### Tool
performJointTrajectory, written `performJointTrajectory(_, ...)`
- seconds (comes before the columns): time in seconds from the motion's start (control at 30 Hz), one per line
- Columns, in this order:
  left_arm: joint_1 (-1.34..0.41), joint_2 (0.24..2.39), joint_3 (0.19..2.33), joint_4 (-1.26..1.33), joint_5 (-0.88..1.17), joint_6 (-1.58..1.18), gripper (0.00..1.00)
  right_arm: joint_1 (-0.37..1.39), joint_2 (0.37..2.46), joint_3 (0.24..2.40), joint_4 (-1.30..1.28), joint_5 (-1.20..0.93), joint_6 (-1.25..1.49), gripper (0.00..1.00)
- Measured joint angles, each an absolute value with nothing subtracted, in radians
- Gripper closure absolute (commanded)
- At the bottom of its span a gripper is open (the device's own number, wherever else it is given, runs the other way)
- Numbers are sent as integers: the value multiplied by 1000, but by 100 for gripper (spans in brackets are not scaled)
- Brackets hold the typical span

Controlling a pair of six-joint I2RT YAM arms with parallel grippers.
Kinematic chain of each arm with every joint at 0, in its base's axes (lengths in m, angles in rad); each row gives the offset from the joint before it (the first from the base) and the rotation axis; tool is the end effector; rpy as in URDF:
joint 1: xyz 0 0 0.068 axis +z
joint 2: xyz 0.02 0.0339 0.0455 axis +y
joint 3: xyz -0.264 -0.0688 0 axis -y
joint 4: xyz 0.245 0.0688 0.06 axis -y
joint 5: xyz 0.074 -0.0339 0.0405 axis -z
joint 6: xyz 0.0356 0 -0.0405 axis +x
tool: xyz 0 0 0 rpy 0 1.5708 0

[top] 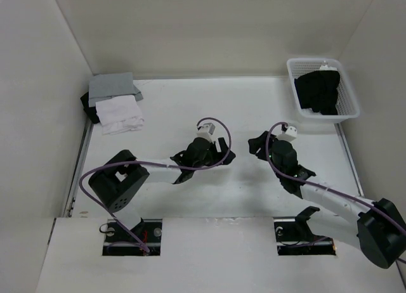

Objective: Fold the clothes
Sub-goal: Grab the tank top from the pile

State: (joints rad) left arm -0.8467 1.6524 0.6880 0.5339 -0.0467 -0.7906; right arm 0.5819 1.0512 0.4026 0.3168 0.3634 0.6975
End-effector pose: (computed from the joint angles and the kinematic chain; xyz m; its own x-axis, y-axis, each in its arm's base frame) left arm 0.2199 -0.2461 0.1638 -0.7064 -0.2730 -0.6531 0.3101 0.7100 -0.6322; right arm 0.1923 0.1114 0.2075 -0.3582 0.4830 -0.7990 -0.0038 0.8551 0.5185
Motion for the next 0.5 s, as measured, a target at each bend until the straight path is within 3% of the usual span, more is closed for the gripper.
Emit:
performJointTrajectory(0.13, -850, 1616, 651, 550, -33, -781, 29, 592, 1007, 441, 254, 397, 698, 52)
performJointTrajectory(0.2, -854, 1601, 635, 569, -32, -773, 33, 592, 991, 472, 220, 408, 693, 63)
performJointTrajectory(0.27, -859, 1591, 617, 598, -28, -764, 47, 583, 986, 512, 197, 412, 682, 86)
performJointTrajectory(0.33, -863, 1579, 594, 625, -23, -751, 68, 565, 993, 558, 170, 411, 669, 98)
performJointTrajectory(0.4, -871, 1550, 559, 659, -21, -722, 87, 487, 1047, 680, 117, 411, 645, 100)
performJointTrajectory(0.5, -878, 1527, 545, 683, -22, -699, 89, 327, 1177, 881, 48, 400, 603, 99)
